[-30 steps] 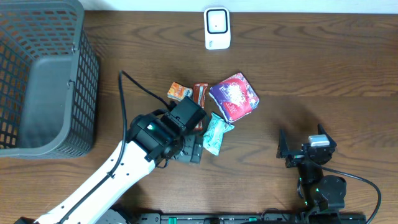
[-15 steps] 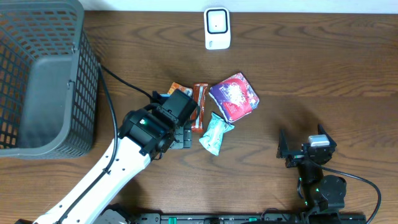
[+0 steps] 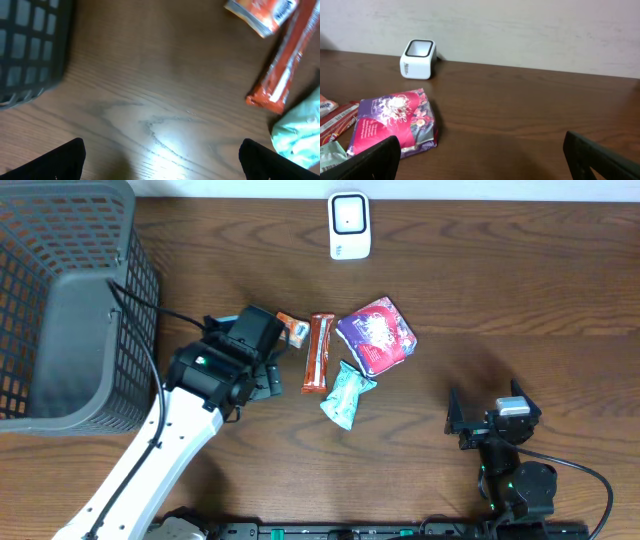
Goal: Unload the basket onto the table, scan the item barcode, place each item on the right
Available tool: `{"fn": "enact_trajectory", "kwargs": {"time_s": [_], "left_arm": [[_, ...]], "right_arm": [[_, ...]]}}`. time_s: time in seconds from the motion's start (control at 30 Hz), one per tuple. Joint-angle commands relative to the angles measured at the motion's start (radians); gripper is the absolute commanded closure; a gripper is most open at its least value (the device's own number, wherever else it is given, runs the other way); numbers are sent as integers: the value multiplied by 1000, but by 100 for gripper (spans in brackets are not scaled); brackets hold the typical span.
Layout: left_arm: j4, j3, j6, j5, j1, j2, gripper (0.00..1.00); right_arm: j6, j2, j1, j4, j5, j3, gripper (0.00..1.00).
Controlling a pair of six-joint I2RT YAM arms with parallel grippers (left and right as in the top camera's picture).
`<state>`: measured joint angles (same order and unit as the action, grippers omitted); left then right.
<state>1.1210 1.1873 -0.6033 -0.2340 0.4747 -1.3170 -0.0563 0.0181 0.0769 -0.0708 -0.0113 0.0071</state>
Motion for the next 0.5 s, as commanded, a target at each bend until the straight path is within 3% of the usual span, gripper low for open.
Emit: {"fn": "enact_trajectory", "kwargs": {"time_s": [0.0, 0.47], "left_arm": [[2, -5, -20, -21, -23, -3, 2], [9, -5, -19, -21, -25, -3, 2]], "right_arm": [[-8, 2, -6, -4, 1, -2, 1], [-8, 2, -6, -4, 1, -2, 1]]}}
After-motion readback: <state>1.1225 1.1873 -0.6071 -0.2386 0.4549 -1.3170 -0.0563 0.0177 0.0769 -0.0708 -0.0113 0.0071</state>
